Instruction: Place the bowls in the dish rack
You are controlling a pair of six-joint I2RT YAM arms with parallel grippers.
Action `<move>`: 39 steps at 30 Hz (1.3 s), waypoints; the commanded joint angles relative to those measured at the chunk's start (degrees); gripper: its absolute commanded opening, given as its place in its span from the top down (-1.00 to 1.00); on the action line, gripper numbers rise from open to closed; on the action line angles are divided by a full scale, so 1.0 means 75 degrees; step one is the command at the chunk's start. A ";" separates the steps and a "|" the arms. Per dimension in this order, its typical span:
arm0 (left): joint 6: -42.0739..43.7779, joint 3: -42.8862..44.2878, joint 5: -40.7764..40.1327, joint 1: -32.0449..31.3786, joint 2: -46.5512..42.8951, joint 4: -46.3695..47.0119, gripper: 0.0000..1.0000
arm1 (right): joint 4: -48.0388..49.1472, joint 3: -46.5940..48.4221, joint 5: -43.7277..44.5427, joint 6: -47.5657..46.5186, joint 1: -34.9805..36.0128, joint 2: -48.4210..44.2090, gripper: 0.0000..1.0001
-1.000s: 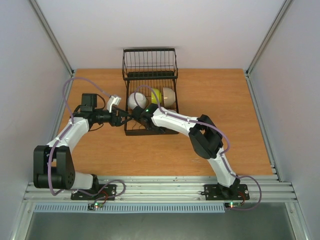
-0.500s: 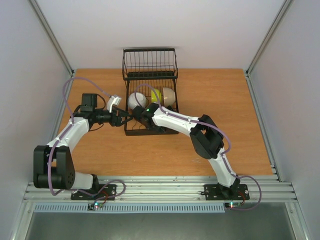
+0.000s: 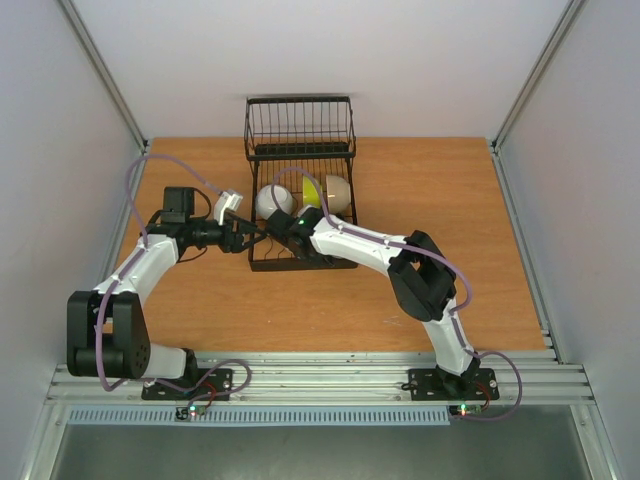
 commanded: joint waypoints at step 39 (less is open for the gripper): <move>0.0112 0.0109 0.0060 -0.0010 -0.0188 0.0122 -0.24 | 0.2834 -0.1423 -0.1013 0.0012 0.0045 -0.1578 0.98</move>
